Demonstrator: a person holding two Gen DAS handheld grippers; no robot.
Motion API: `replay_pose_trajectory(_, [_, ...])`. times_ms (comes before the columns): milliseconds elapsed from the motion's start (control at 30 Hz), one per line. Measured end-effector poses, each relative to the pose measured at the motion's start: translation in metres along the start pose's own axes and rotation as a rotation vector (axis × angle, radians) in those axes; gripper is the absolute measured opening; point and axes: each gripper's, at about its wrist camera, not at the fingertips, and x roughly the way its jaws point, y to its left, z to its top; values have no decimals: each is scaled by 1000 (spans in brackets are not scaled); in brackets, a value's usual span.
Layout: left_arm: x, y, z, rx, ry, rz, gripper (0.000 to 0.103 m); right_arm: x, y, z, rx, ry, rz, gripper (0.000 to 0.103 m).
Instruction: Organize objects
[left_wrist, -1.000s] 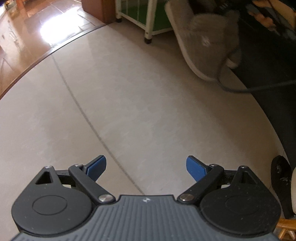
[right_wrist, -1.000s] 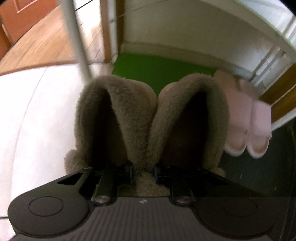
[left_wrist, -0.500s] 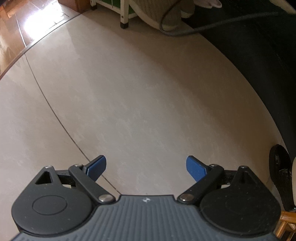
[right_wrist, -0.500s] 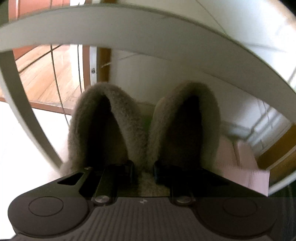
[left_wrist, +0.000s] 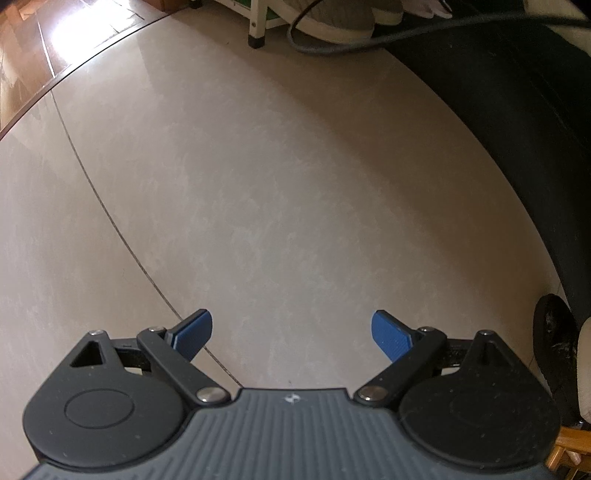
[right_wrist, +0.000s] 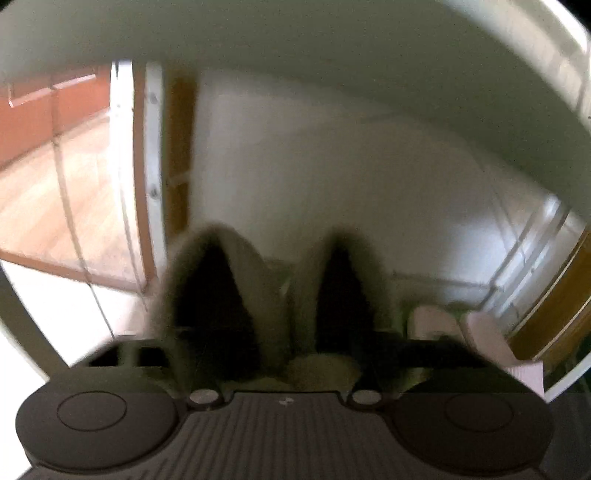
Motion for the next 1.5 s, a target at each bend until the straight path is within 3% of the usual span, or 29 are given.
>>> replay_pose_trajectory(33, [0, 0, 0, -1, -4, 5, 93, -6, 2, 0, -2, -29, 10, 97])
replay_pose_trajectory(100, [2, 2, -1, -8, -20, 12, 93, -16, 4, 1, 0, -41, 15, 98])
replay_pose_trajectory(233, [-7, 7, -5, -18, -82, 75, 93, -53, 23, -6, -40, 27, 38, 99])
replay_pose_trajectory(367, [-18, 13, -7, -51, -157, 166, 93, -76, 21, -16, -78, 160, 50, 103])
replay_pose_trajectory(533, [-40, 10, 6, -122, -286, 263, 93, -125, 29, -68, -66, 413, 3, 103])
replay_pose_trajectory(667, [-62, -5, 34, -153, -347, 281, 94, -169, 28, -98, 79, 589, -54, 103])
replay_pose_trajectory(733, [-73, -15, 56, -159, -342, 271, 94, -185, 26, -107, 145, 656, -72, 103])
replay_pose_trajectory(800, [-72, -24, 80, -184, -325, 256, 94, -227, 31, -111, 202, 685, -96, 103])
replay_pose_trajectory(933, [-88, -57, 114, -185, -263, 228, 94, -221, 4, -105, 328, 681, -107, 103])
replay_pose_trajectory(1033, [-101, -84, 136, -143, -231, 250, 94, -231, -10, -87, 345, 656, -136, 103])
replay_pose_trajectory(1133, [-117, -107, 152, -89, -246, 275, 94, -240, -21, -65, 341, 601, -181, 103])
replay_pose_trajectory(1300, [-139, -131, 176, -59, -271, 304, 95, -263, -38, -46, 469, 528, -118, 103])
replay_pose_trajectory(1500, [-149, -151, 187, -25, -299, 313, 96, -277, -51, -34, 508, 485, -90, 103])
